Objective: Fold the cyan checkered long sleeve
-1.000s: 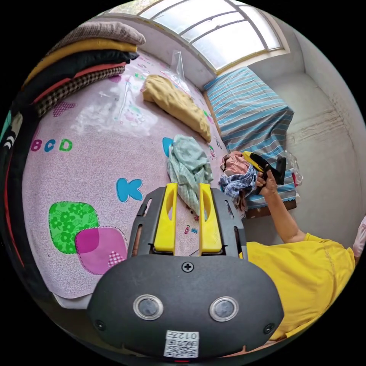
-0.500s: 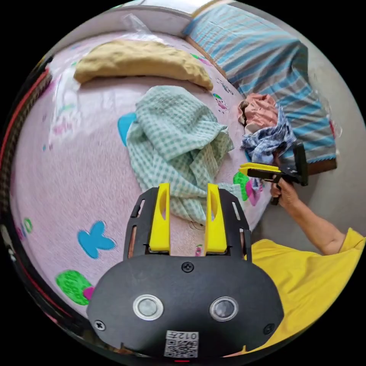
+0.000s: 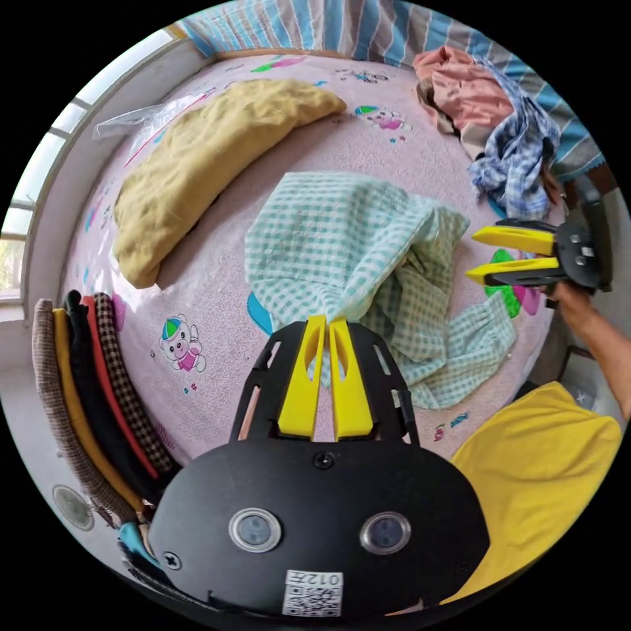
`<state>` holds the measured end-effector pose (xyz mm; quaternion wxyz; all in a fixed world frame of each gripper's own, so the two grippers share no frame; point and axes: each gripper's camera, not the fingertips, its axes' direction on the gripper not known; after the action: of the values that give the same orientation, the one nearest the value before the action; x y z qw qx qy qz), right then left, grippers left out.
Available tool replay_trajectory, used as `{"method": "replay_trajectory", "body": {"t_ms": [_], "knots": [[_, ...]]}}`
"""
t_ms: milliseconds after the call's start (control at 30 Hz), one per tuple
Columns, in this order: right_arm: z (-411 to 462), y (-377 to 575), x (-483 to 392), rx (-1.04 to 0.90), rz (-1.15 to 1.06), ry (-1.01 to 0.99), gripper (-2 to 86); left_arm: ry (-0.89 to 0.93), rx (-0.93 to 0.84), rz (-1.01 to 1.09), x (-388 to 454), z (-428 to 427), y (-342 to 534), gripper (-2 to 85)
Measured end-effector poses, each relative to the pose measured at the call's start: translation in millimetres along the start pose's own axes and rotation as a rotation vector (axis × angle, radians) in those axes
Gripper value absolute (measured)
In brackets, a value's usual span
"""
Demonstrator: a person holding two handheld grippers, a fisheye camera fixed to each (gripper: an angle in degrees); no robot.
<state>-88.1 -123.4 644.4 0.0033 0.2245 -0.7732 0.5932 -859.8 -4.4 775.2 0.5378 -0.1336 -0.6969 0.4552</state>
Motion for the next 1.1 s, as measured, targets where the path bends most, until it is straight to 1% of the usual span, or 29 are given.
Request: {"method": "replay_trajectory", "body": {"t_ms": [67,133,167,200,233,267,333,433,500,567,600,667,700,767,867,967,1033,1100], "knots": [[11,-15,6,0.012,0.032,0.083,14.5,0.04,0.076,-0.024,-15,-55,-3,0.1],[22,-24,11,-0.009,0.057,0.123,14.1,0.03,0.135,-0.018,-23,-101,-2,-0.1],[31,-31,15,-0.037,0.08,0.122,13.2,-0.001,0.167,-0.019,-27,-131,0,-0.1],[34,-33,15,-0.048,0.083,0.115,9.9,-0.022,0.186,-0.02,-29,-146,2,-0.1],[36,-37,13,-0.053,0.066,0.078,3.3,-0.056,0.215,-0.026,-34,-175,6,-0.2],[30,-38,7,-0.017,0.01,-0.027,2.7,-0.072,0.24,-0.034,-39,-203,10,-0.2],[9,-38,-4,0.072,-0.047,-0.165,2.0,-0.119,0.289,-0.051,-46,-247,21,-0.2],[-39,-34,-22,0.228,-0.097,-0.25,1.3,-0.205,0.371,-0.098,-61,-324,42,-0.2],[-77,-33,-33,0.321,-0.137,-0.256,1.1,-0.261,0.407,-0.118,-70,-374,55,-0.2],[-145,-34,-51,0.469,-0.217,-0.213,0.9,-0.338,0.469,-0.15,-80,-442,75,-0.2],[-164,-33,-57,0.512,-0.237,-0.196,0.8,-0.352,0.487,-0.153,-82,-459,81,-0.2],[-243,-24,-83,0.678,-0.323,-0.1,0.7,-0.385,0.562,-0.159,-83,-526,108,-0.2],[-262,-20,-91,0.717,-0.346,-0.07,0.7,-0.389,0.581,-0.157,-82,-542,115,-0.2],[-333,-1,-126,0.853,-0.424,0.048,0.7,-0.403,0.639,-0.14,-72,-598,146,-0.2],[-407,33,-173,0.991,-0.53,0.158,0.7,-0.432,0.729,-0.112,-47,-655,196,-0.2],[-460,67,-221,1.088,-0.627,0.266,0.6,-0.428,0.824,-0.085,-24,-695,250,-0.2],[-482,83,-247,1.118,-0.682,0.318,0.6,-0.434,0.862,-0.079,-15,-711,279,-0.2],[-498,93,-270,1.109,-0.738,0.349,0.6,-0.457,0.879,-0.084,-9,-723,301,-0.2]]}}
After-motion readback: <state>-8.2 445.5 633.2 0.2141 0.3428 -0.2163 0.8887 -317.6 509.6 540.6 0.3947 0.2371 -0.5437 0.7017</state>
